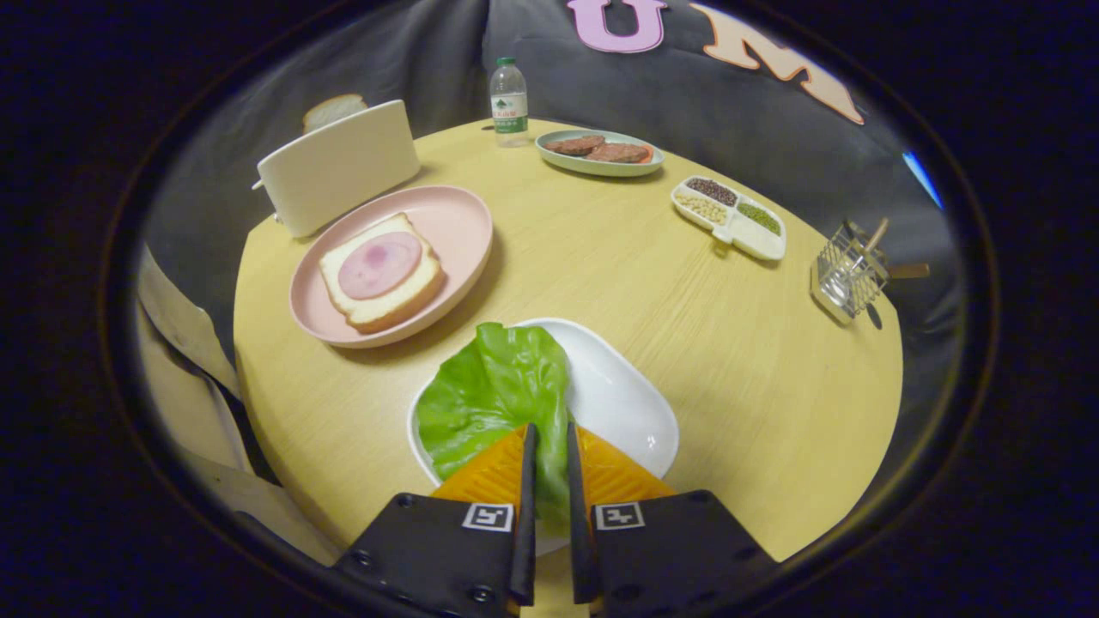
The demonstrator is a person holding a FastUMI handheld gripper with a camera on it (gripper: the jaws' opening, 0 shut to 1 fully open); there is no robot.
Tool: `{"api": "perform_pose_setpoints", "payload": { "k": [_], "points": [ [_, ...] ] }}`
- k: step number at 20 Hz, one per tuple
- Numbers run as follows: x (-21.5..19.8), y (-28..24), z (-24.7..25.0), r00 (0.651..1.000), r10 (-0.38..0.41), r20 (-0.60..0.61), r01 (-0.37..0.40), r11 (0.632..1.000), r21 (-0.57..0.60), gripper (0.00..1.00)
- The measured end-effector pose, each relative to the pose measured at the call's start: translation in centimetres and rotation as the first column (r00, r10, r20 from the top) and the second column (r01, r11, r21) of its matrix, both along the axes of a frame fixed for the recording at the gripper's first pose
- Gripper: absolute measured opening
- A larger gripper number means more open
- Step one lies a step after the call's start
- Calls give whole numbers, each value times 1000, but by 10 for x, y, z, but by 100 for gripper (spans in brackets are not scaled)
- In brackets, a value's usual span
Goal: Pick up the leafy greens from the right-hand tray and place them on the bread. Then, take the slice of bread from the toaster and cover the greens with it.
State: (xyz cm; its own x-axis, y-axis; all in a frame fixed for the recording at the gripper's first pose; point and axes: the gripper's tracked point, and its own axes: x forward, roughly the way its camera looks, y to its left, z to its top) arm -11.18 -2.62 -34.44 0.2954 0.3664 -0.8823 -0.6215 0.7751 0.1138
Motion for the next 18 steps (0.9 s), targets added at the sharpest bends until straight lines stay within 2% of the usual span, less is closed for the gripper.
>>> {"api": "perform_pose_setpoints", "payload": {
  "k": [3,8,18],
  "points": [
    [0,0,7,1000,-14,10,14,1000,-6,8],
    [4,0,25,996,-81,37,80,997,10,8],
    [5,28,83,986,-107,129,101,993,52,8]
  ]
}}
